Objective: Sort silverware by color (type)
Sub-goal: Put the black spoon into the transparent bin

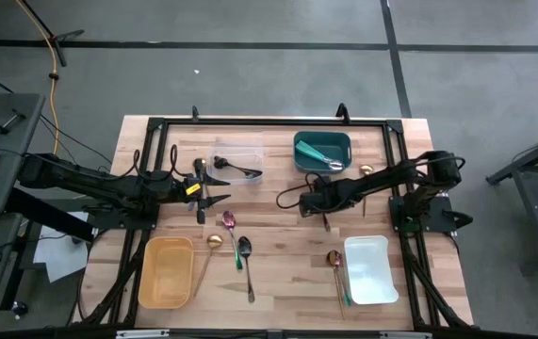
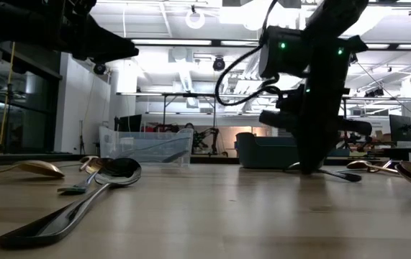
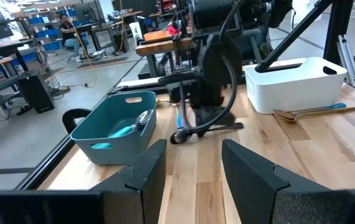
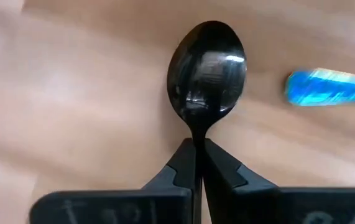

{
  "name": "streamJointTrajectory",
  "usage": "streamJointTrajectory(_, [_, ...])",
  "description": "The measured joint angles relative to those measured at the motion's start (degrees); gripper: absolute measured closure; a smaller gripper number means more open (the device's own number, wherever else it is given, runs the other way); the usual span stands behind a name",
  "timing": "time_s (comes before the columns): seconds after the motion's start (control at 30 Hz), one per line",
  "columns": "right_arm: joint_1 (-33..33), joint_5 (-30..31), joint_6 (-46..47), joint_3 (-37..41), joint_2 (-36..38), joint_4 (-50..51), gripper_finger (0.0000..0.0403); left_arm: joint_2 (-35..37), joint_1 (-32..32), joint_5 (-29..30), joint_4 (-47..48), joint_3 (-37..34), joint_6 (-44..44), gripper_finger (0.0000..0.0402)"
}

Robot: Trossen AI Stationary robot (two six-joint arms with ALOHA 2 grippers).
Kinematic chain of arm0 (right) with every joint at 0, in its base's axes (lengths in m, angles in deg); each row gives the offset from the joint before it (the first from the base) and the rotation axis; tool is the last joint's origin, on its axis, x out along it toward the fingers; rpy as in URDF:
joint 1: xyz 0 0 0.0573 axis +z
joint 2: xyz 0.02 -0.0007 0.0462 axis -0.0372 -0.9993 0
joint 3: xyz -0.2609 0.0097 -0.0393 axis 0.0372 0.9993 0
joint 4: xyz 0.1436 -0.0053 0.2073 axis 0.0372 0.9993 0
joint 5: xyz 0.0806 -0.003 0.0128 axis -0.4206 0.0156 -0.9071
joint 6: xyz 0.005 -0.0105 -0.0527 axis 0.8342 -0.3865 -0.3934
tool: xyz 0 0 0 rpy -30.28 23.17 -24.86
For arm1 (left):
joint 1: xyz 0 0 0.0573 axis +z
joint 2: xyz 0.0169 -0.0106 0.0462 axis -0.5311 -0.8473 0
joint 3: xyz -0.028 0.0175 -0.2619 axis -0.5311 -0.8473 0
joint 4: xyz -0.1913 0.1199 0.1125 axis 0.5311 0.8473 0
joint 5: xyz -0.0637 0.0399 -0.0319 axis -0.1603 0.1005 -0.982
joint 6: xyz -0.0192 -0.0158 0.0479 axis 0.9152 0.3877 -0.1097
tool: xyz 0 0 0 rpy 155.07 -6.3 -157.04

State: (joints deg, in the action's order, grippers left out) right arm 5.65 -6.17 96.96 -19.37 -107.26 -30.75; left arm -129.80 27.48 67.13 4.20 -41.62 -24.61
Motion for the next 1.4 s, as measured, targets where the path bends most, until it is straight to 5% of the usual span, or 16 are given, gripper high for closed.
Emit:
streamJointTrajectory(0.53, [3.1,-1.9,-10.3,0.0,1.4,-9.1,0.0398,0.0,0.0,0.0,0.0,0.0,0.0,0.0252])
streamJointTrajectory(0.87, [3.3,-9.1,-17.9,0.0,1.5,-12.5,0.0398,0.0,0.0,0.0,0.0,0.0,0.0,0.0252])
streamJointTrajectory(1.4, [2.9,-4.3,-40.9,-0.1,1.5,-33.9,0.0398,0.0,0.0,0.0,0.0,0.0,0.0,0.0252])
